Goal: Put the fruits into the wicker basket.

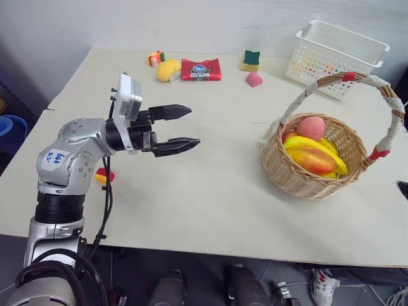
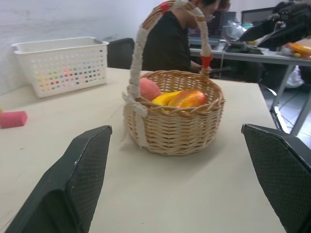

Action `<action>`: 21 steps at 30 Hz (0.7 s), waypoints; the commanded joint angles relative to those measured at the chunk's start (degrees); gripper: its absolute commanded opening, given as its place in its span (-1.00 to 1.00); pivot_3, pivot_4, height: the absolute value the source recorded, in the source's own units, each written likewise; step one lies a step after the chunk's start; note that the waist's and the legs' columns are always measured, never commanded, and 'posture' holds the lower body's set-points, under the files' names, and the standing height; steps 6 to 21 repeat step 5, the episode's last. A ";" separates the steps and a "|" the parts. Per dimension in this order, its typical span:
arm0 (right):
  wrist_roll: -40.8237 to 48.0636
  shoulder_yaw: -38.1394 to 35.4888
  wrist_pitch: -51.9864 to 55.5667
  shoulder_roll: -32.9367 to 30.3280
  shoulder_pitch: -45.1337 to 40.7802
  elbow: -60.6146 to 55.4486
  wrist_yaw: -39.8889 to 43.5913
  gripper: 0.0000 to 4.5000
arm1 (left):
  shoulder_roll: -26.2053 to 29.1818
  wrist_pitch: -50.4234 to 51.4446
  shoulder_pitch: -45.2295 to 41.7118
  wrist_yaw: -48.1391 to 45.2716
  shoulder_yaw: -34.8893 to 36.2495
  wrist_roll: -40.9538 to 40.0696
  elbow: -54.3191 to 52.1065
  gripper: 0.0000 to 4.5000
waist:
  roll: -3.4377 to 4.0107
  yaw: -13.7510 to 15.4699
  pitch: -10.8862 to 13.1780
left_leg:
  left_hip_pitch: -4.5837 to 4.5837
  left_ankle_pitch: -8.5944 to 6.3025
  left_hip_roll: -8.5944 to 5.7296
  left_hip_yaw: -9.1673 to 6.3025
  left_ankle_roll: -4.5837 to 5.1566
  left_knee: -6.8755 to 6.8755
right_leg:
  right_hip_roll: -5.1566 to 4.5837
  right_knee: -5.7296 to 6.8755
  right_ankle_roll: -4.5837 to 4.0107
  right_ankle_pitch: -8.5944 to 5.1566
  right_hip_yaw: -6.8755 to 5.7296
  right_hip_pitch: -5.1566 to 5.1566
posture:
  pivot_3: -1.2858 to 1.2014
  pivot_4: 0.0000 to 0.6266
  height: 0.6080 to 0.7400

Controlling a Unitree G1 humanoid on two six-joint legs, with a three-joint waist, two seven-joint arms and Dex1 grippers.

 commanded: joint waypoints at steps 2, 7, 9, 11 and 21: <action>7.61 -8.91 3.16 -2.77 4.60 3.63 5.82 0.98 | 1.21 -0.32 0.94 -2.37 0.24 0.34 -0.30 1.00 | -0.02 -0.47 0.02 | 0.63 -0.06 0.05 -0.04 0.07 -0.22 | 0.00 -0.31 0.01 0.00 0.04 0.65 | 0.03 -0.52 1.00; 8.98 -5.93 1.91 -2.49 3.88 2.18 3.40 0.98 | 1.37 -0.89 2.23 -2.74 -0.21 0.98 -1.52 1.00 | -0.08 -0.67 0.03 | 0.99 -0.09 0.14 -0.07 0.09 -0.43 | -0.03 -0.56 0.00 0.00 0.22 1.06 | 0.03 -0.52 1.00; 8.98 -5.93 1.91 -2.49 3.88 2.18 3.40 0.98 | 1.37 -0.89 2.23 -2.74 -0.21 0.98 -1.52 1.00 | -0.08 -0.67 0.03 | 0.99 -0.09 0.14 -0.07 0.09 -0.43 | -0.03 -0.56 0.00 0.00 0.22 1.06 | 0.03 -0.52 1.00; 8.98 -5.93 1.91 -2.49 3.88 2.18 3.40 0.98 | 1.37 -0.89 2.23 -2.74 -0.21 0.98 -1.52 1.00 | -0.08 -0.67 0.03 | 0.99 -0.09 0.14 -0.07 0.09 -0.43 | -0.03 -0.56 0.00 0.00 0.22 1.06 | 0.03 -0.52 1.00; 8.98 -5.93 1.91 -2.49 3.88 2.18 3.40 0.98 | 1.37 -0.89 2.23 -2.74 -0.21 0.98 -1.52 1.00 | -0.08 -0.67 0.03 | 0.99 -0.09 0.14 -0.07 0.09 -0.43 | -0.03 -0.56 0.00 0.00 0.22 1.06 | 0.03 -0.52 1.00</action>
